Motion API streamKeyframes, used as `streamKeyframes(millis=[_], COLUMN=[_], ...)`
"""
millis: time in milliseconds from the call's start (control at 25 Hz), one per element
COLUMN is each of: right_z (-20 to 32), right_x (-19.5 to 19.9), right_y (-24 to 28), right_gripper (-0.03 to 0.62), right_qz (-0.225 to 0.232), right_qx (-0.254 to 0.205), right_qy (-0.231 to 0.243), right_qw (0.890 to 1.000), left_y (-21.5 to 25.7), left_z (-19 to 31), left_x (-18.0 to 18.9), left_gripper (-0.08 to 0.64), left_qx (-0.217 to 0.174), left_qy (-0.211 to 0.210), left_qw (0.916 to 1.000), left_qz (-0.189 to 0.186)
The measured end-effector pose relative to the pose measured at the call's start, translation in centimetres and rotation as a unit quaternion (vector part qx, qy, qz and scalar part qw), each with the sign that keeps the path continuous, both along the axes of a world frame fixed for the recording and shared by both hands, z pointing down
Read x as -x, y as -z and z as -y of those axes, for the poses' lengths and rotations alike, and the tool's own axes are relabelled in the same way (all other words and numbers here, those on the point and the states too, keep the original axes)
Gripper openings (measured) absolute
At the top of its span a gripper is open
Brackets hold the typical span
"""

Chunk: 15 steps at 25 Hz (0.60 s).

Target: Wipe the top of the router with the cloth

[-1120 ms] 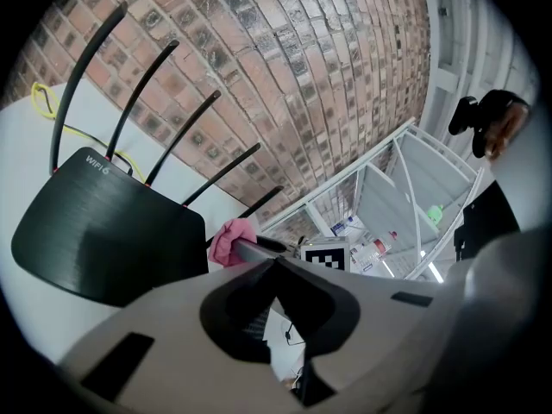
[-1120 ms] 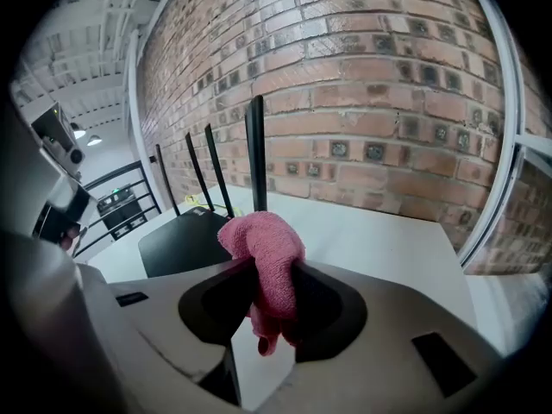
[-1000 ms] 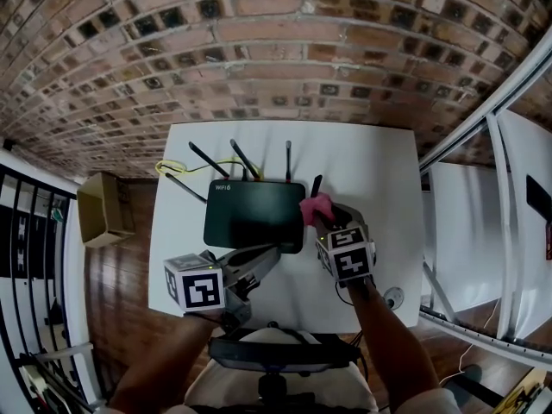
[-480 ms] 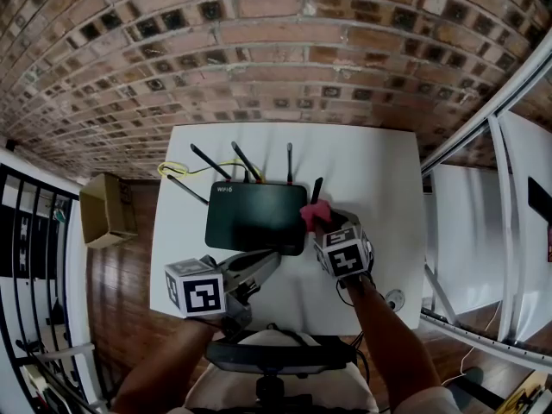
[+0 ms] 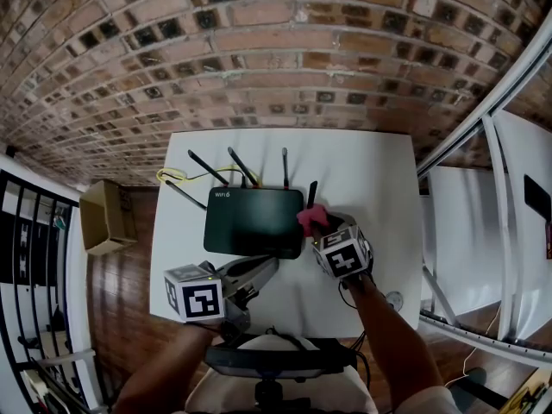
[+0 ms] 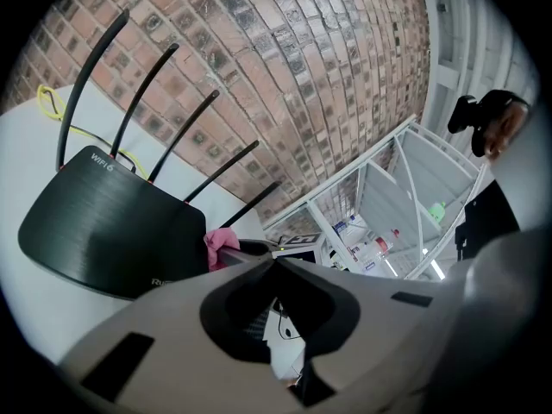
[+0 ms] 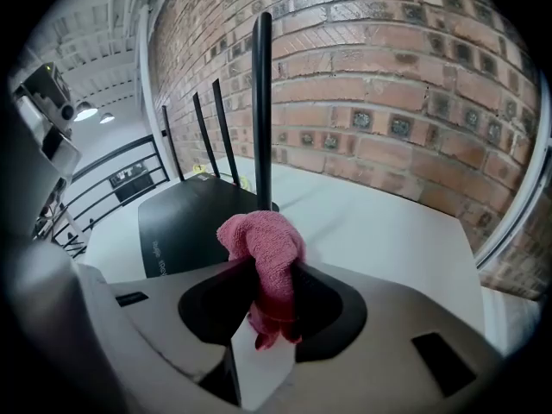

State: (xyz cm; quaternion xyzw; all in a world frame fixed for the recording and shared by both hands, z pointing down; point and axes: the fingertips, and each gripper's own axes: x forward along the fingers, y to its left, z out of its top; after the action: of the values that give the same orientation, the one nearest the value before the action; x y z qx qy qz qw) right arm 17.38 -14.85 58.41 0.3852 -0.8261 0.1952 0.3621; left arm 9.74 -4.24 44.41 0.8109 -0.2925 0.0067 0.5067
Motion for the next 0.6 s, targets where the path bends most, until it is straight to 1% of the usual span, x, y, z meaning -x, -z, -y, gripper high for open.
streamKeyframes(millis=[320, 520, 600], right_z=[0.5, 2.9, 4.1], right_x=[-2.0, -3.6, -3.9], right_y=[3.9, 7.2, 8.5], right_gripper=[0.141, 0.141, 0.140], right_qz=[0.029, 0.048, 0.063], right_qx=[-0.031, -0.066, -0.078], right_qy=[0.014, 0.009, 0.010], right_qw=[0.999, 0.997, 0.995], left_y=[0.3, 0.6, 1.1], left_z=[0.2, 0.2, 0.3], left_x=[-0.5, -1.1, -1.3], left_gripper=[0.023, 0.023, 0.023], left_qx=[-0.007, -0.016, -0.020], left_qy=[-0.001, -0.004, -0.006], left_qw=[1.0000, 0.9998, 0.9997], left_qz=[-0.004, -0.008, -0.008])
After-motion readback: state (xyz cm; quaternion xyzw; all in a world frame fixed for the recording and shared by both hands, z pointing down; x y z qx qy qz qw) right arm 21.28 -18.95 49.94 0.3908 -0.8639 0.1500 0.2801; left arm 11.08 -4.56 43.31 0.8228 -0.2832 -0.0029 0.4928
